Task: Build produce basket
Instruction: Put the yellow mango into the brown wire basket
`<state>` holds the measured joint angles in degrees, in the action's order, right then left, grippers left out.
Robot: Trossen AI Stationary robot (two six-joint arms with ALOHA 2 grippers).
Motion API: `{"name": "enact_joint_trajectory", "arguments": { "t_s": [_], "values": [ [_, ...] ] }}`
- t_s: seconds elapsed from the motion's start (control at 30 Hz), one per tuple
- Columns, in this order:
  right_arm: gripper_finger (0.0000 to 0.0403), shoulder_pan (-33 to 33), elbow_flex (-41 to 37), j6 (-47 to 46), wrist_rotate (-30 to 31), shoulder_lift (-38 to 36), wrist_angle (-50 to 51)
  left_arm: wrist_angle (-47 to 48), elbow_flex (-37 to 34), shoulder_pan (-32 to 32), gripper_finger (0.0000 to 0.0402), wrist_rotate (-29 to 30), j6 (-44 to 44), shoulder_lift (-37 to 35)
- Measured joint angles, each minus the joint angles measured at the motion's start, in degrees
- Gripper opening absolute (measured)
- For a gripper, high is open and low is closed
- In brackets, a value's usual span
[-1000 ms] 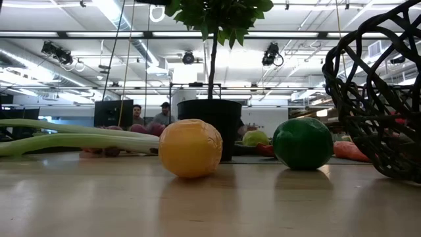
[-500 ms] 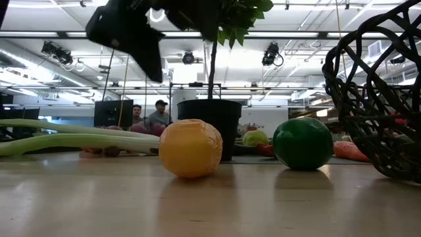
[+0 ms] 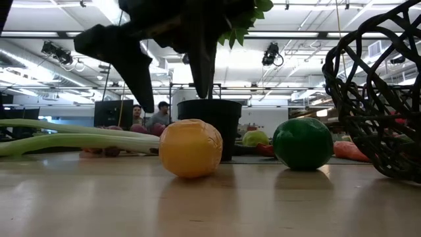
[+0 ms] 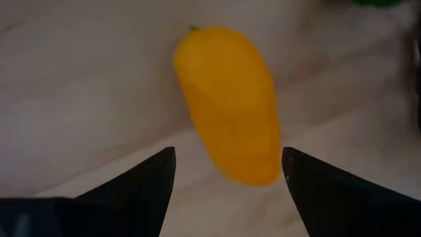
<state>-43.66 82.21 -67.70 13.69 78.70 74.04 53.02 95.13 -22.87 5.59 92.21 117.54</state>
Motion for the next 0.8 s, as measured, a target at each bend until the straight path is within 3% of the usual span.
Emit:
{"name": "enact_joint_trajectory", "arguments": {
  "t_s": [0.23,0.57,0.8],
  "values": [
    [0.0383,-0.13,0.0,2.43,0.2,0.0,0.78,-5.92,0.0,0.96,0.0312,0.39,0.14,0.94],
    [0.0383,-0.15,0.0,3.43,0.42,0.0,1.86,-3.77,0.0,3.3,0.0393,-1.1,-1.93,1.02],
    [0.0383,-0.17,0.0,3.41,1.25,0.0,1.86,-4.15,-0.06,4.17,0.0398,-4.68,-2.84,2.89]
  ]
}}
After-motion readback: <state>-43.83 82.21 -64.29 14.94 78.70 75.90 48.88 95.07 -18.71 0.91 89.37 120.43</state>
